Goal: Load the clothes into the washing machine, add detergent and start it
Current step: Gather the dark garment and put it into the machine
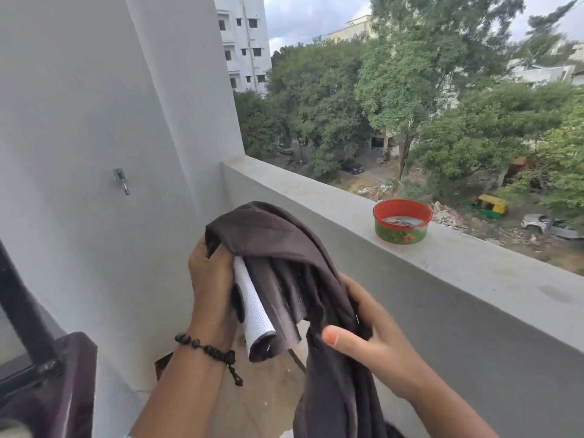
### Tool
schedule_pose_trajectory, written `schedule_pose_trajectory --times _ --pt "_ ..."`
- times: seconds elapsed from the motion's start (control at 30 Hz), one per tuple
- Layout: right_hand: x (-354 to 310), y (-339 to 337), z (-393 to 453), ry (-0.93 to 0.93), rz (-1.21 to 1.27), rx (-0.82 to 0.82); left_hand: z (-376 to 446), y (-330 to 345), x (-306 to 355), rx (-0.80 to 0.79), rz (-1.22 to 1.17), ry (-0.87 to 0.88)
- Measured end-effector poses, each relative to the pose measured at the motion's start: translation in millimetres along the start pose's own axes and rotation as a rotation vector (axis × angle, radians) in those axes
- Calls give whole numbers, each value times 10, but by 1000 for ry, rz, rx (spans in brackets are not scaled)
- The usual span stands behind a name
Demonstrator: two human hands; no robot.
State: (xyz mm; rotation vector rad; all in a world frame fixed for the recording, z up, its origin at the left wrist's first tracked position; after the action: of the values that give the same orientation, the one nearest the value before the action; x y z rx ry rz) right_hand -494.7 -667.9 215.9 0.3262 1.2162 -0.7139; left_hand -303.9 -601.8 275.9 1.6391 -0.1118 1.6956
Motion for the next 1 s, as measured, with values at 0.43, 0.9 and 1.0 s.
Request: schedule_pose_trajectory --times 0.43,0.9,1.0 --pt "63 140 -56 -35 409 -183 -384 269 -352 294 -77 110" --pt "244 -424 69 40 275 208 -828 211 -628 64 -244 -268" --pt "263 -503 54 30 233 179 -920 -4 -712 -70 -271 -396"
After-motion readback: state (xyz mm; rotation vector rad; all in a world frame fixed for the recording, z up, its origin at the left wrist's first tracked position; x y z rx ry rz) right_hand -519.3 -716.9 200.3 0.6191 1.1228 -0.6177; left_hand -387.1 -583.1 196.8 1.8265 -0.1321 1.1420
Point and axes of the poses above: each hand's wrist, its own z-axis towards the middle knuckle, its own y-axis out of the palm, x = y × z, the point moved 4 cm from there along z, towards the middle knuckle, and after that the axes turned 1 degree about -z, right-handed, at the moved point
